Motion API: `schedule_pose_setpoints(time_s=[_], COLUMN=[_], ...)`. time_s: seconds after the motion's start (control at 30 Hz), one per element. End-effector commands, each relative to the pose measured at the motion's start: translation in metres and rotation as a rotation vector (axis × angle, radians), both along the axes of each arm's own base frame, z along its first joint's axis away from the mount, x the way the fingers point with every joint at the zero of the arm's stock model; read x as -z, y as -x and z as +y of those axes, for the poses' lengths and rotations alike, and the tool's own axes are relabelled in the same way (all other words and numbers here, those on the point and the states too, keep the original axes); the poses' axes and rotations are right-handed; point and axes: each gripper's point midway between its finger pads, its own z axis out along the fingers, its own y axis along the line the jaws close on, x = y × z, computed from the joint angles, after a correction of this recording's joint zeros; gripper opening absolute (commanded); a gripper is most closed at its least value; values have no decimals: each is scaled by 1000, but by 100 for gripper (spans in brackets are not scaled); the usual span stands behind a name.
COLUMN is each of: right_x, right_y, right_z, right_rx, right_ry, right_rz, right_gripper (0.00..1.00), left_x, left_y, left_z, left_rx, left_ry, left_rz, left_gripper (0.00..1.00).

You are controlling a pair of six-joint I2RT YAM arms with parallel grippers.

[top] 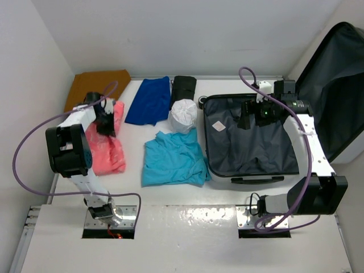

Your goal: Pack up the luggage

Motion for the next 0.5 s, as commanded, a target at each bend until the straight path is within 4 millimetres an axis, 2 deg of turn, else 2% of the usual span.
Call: schedule_pose_setpoints(time_s=[0.0,0.1,0.13,0.2,0.23,0.3,0.33,0.37,0.4,0.43,0.47], right_x=[-16,-18,-19,-25,-28,-40,-43,-47,-54,-57,-61], right_y=[6,7,6,7,6,6,6,6,5,6,6], right_z=[-7,-15,-26,-23,-33,-25,-27,-24,-24,-23,-23], right_rx=[-4,45,86,112,142,152,162,151,152,150,147], right_ry=[35,-1,-15,-92,-108,-205,-223,-257,-264,-279,-296], right_rz=[-13,5,4,6,-5,-16,-17,-25,-42,-50,-54], right_gripper=[95,93,93,93,94,94,94,95,95,97,97], left_x=[-121,-177,-197,-215,-232,-244,-261,-258,-263,-275,-274], left_y=[-60,-70,-73,-73,-69,-69,-65,-67,-67,-63,-64], left_z=[-66,-99,-119,-140,-162,-183,-206,-218,-227,-249,-260], left_rx=[107,133,168,186,214,244,283,307,311,350,369], left_ry=[212,260,268,290,321,339,366,374,383,408,408], left_rz=[-339,-455,-496,-525,-552,-568,-595,-585,-590,-606,-602], left_gripper=[0,0,0,0,0,0,0,0,0,0,0])
